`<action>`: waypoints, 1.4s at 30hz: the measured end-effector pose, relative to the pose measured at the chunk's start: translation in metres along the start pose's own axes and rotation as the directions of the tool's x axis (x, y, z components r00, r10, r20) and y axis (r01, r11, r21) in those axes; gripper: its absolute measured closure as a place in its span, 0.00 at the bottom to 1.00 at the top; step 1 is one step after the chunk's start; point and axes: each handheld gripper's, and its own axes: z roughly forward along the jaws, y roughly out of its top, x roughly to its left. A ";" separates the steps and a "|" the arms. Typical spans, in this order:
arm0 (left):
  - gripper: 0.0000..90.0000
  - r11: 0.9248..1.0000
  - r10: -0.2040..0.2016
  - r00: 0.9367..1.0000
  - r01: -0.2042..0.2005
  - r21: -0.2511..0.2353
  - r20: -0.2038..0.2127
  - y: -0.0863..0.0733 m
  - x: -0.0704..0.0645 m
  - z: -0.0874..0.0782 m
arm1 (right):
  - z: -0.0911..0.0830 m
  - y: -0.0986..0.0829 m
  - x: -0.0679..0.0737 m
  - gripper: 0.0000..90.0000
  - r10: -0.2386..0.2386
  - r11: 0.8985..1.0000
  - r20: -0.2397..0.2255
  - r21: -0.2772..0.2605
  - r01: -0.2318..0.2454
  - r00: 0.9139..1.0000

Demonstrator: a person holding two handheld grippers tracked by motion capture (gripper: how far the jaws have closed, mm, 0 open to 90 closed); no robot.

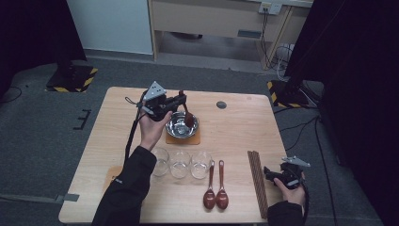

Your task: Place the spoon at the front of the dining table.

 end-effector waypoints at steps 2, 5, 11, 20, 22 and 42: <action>0.94 1.000 -0.003 1.000 0.003 0.008 -0.008 -0.003 0.004 0.002 | 0.000 0.000 0.000 0.06 0.000 1.000 0.001 0.001 0.000 1.000; 0.94 1.000 -0.007 1.000 0.007 0.013 -0.017 -0.005 0.008 0.004 | 0.000 0.000 0.000 0.05 0.000 1.000 0.001 0.001 0.000 1.000; 0.94 0.999 -0.010 1.000 0.011 0.032 -0.029 -0.012 0.013 0.010 | 0.001 0.000 0.000 0.05 -0.003 1.000 0.001 0.002 0.003 1.000; 0.94 0.997 -0.023 0.998 0.027 0.072 -0.056 -0.026 0.024 0.017 | 0.001 0.001 0.000 0.04 -0.002 1.000 0.001 0.002 0.002 1.000; 0.94 0.996 -0.029 0.998 0.034 0.078 -0.059 -0.029 0.027 0.018 | 0.001 0.001 0.000 0.04 -0.002 1.000 0.001 0.002 0.002 1.000; 0.94 0.988 -0.059 0.995 0.070 0.139 -0.080 -0.055 0.039 0.022 | 0.001 0.001 0.000 0.04 0.000 1.000 0.003 0.005 0.000 1.000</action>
